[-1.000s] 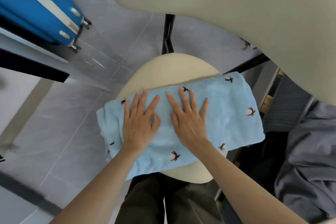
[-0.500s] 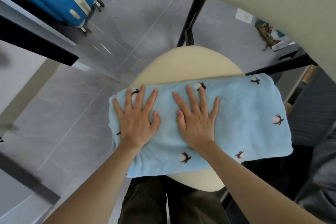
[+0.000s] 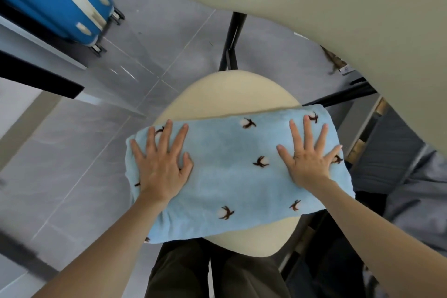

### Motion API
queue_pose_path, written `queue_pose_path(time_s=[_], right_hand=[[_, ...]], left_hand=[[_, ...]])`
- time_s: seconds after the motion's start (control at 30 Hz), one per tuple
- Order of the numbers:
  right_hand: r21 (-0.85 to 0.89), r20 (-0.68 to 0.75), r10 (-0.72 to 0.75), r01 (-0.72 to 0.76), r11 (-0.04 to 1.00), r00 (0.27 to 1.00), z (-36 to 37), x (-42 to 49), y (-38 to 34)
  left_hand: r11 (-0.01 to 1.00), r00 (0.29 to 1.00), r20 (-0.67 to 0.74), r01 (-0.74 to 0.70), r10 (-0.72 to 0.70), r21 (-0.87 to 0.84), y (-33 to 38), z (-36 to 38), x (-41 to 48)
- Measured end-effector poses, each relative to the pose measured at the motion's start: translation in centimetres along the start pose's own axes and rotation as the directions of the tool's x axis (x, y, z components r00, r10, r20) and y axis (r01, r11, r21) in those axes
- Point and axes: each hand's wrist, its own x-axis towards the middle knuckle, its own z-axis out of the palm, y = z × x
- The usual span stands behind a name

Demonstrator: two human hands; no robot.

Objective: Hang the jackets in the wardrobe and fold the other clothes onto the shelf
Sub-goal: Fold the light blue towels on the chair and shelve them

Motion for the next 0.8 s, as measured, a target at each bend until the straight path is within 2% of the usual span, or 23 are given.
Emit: queue_pose_path(time_s=[0.17,0.27,0.37,0.43,0.5,0.57,0.6,0.63,0.73,0.8], right_hand=[[0.101,-0.089,-0.019,0.028,0.995,0.996,-1.2,-1.9,-0.5],[0.283,-0.138,0.126,-0.082,0.956,0.982,-1.0,-5.7,-2.0],[0.456,-0.108,0.312,-0.232,0.859,0.944,0.5,-9.9,-3.9],[0.628,-0.041,0.455,-0.331,0.704,0.889,1.4,-12.0,-5.7],[0.807,0.107,0.6,-0.422,0.414,0.793,2.0,-13.1,-7.7],[0.855,0.28,0.689,-0.499,0.138,0.669,2.5,-13.8,-9.5],[0.857,0.341,0.695,-0.512,0.046,0.633,2.8,-14.1,-10.3],[0.865,0.373,0.685,-0.502,-0.012,0.626,3.1,-14.3,-11.2],[0.908,0.352,0.667,-0.412,-0.074,0.656,4.0,-14.5,-13.0],[0.923,0.372,0.652,-0.339,-0.183,0.661,4.0,-14.1,-13.4]], left_hand=[[1.0,0.999,0.036,0.016,-0.016,-0.007,1.0,-1.8,-0.3],[0.993,0.995,0.055,0.082,-0.078,-0.082,2.3,-3.4,0.0],[0.991,0.999,0.039,0.01,-0.005,-0.136,3.8,-4.7,1.7],[0.969,0.986,0.096,-0.115,0.139,-0.221,5.1,-5.4,3.5],[0.932,0.939,0.194,-0.223,0.284,-0.284,6.4,-5.5,5.2],[0.921,0.888,0.284,-0.294,0.362,-0.254,7.3,-5.2,6.3],[0.921,0.875,0.311,-0.305,0.371,-0.242,7.6,-5.1,6.8],[0.924,0.867,0.336,-0.298,0.367,-0.241,7.9,-5.1,7.1],[0.923,0.835,0.42,-0.243,0.356,-0.299,8.3,-5.4,7.9],[0.904,0.803,0.463,-0.205,0.374,-0.374,8.4,-5.7,8.0]])
